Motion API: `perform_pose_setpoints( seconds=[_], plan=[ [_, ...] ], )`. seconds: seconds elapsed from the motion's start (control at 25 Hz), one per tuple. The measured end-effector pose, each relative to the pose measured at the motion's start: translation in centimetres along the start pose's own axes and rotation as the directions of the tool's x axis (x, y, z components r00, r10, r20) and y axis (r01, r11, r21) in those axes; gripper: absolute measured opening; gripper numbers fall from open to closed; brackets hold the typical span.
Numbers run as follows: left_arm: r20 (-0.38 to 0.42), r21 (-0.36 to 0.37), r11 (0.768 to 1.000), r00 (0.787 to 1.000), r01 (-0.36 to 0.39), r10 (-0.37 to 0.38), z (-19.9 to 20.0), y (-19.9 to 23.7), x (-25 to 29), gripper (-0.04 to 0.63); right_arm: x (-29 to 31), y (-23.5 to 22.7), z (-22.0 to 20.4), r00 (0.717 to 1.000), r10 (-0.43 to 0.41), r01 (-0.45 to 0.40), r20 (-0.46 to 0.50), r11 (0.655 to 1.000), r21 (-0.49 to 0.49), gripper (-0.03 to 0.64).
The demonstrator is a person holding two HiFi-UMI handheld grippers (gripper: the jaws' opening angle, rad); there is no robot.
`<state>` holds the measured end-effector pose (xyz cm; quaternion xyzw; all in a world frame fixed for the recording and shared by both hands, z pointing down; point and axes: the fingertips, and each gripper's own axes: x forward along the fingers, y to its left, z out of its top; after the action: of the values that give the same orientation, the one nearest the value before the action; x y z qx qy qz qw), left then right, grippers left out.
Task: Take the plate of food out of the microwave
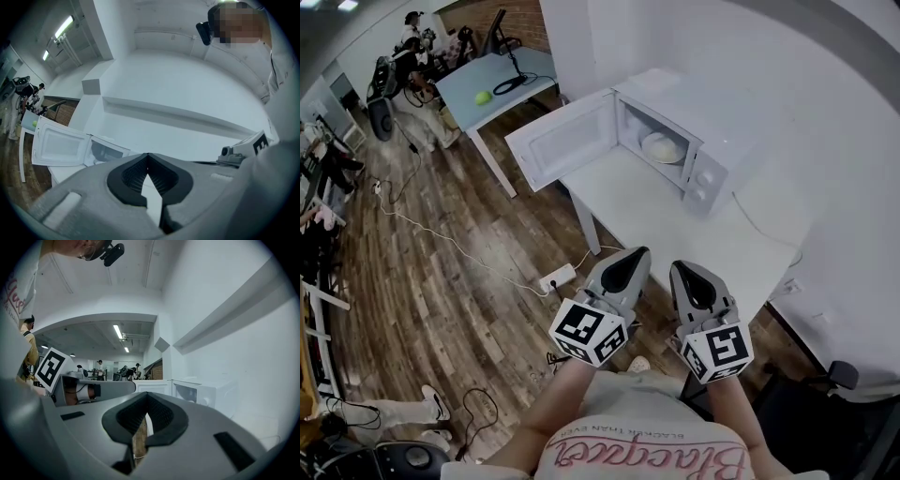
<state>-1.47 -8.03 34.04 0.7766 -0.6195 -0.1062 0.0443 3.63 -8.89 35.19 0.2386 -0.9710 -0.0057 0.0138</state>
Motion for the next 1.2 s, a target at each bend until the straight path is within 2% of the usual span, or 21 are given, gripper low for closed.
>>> perform_pose_setpoints(
  seconds=[0.76, 1.2],
  plan=[
    [0.0, 0.011, 0.999, 1.0, -0.031, 0.031, -1.1, 1.5, 1.1, 0.005, 1.8, -0.6, -0.9, 0.999, 0.035, -0.035, 0.002, 0.999, 0.0, 0.011],
    [-0.009, 0.025, 1.0, 1.0, -0.016, 0.017, -0.7, 3.7, 3.0, 0.005, 4.0, -1.8, -0.7, 1.0, 0.011, -0.011, 0.004, 1.0, 0.002, 0.011]
  ],
)
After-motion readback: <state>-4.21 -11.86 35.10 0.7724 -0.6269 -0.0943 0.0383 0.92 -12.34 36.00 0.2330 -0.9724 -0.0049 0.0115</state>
